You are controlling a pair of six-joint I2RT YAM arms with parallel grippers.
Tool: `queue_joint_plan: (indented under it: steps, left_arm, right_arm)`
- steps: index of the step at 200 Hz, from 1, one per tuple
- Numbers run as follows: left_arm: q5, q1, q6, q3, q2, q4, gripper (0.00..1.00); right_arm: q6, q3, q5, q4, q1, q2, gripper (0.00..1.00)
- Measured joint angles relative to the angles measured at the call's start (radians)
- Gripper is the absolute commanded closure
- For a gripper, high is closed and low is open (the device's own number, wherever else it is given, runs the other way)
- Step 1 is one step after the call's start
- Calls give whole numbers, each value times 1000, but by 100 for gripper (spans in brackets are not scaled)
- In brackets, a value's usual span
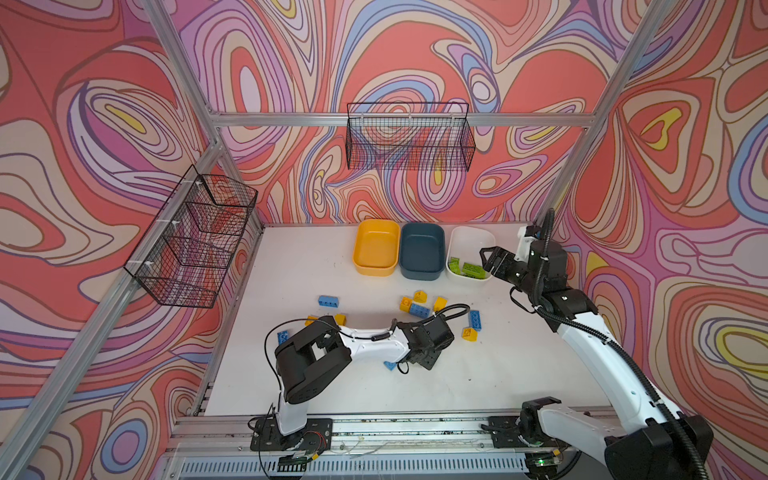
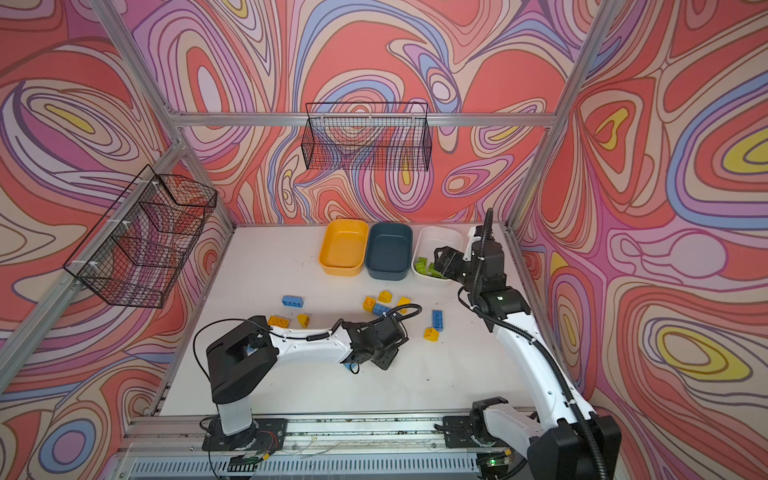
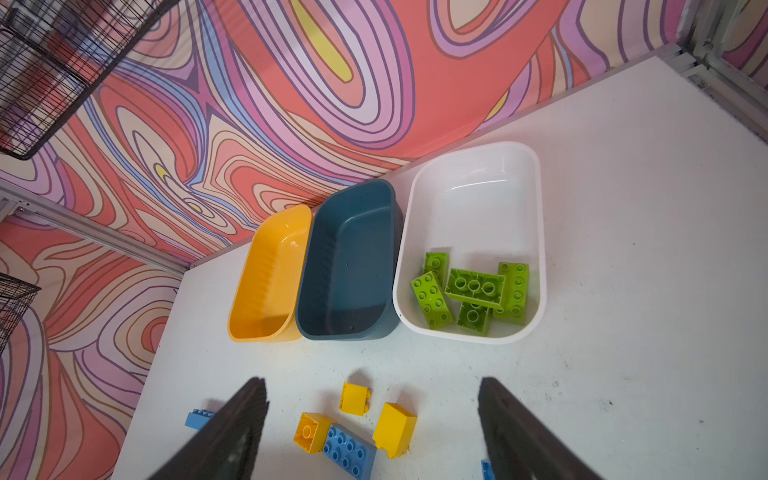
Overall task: Sort the legos into containers by color
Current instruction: 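Carry the green brick to the white bin and open the left gripper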
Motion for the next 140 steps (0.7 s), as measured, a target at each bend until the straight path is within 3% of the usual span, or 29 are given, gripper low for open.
queue_joint_plan:
  steps: [80, 140]
  left_arm:
    - [-7, 60, 69, 165, -35, -29, 41]
    - [78, 194, 103, 398, -5, -24, 42]
  right_arm:
    - [90, -143, -45, 13, -11, -93, 15]
    - [156, -275, -111, 24, -188, -151, 14]
